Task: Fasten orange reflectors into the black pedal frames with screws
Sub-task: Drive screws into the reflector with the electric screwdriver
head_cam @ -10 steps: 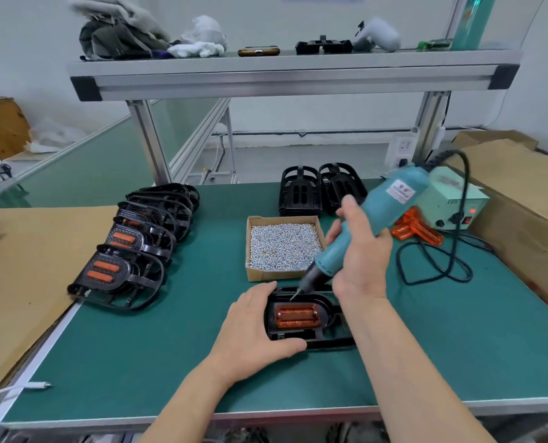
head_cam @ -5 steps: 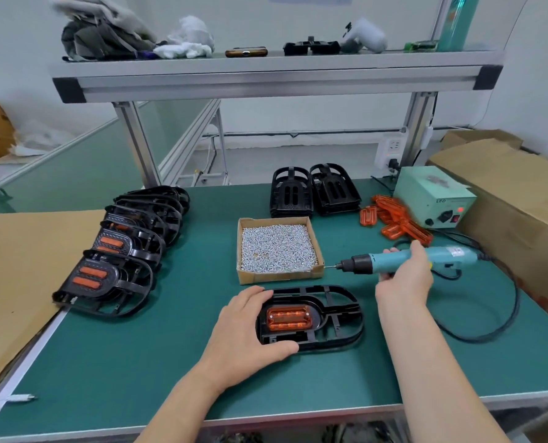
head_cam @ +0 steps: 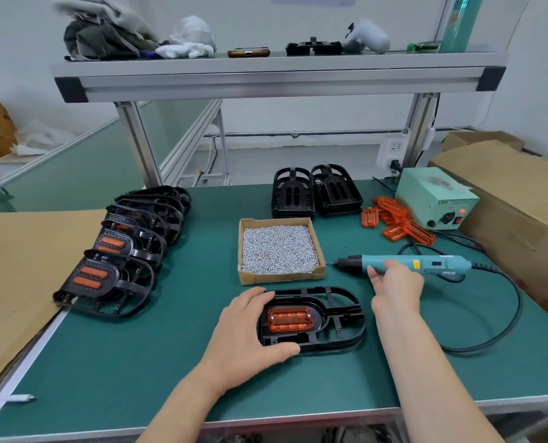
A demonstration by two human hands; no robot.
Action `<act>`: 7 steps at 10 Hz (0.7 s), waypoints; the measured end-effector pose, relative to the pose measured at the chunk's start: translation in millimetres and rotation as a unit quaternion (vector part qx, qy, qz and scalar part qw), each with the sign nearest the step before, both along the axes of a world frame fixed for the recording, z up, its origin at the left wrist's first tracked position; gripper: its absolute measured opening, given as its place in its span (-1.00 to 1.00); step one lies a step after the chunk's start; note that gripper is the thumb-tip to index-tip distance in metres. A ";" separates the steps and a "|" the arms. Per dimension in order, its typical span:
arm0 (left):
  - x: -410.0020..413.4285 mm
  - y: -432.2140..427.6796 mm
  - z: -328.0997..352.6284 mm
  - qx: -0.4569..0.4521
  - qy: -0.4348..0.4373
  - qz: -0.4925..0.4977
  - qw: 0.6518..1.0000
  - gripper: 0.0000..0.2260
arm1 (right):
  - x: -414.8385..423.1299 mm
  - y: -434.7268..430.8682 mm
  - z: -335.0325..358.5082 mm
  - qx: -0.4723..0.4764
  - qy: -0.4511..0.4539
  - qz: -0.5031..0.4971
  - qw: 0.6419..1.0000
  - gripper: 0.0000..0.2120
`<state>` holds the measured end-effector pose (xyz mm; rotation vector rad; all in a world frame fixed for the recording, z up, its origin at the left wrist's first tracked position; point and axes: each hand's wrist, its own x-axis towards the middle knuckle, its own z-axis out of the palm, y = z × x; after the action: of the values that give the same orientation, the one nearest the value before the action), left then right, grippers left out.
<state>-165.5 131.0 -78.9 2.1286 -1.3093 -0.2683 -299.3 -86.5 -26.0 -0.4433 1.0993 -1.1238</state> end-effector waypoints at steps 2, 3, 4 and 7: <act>-0.9 1.1 0.5 -0.004 0.006 -0.001 1.000 -0.09 | -8.2 -2.3 -3.0 0.026 -0.038 -0.011 0.999 -0.74; 0.2 1.9 0.5 -0.006 0.003 -0.003 1.000 -0.09 | -13.6 7.9 -0.4 -0.006 0.093 0.014 0.996 -0.72; 0.5 1.6 -0.4 -0.008 0.003 -0.003 1.000 -0.09 | -19.5 4.1 -0.8 -0.021 0.140 0.028 0.990 -0.80; 1.2 0.4 -0.8 -0.009 0.010 0.002 1.000 -0.08 | -34.0 21.1 -11.3 -0.155 0.158 0.115 0.969 -0.84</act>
<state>-164.2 131.4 -79.7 2.1087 -1.2901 -0.2747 -333.3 -65.4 -37.3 -0.9982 1.1139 -1.0424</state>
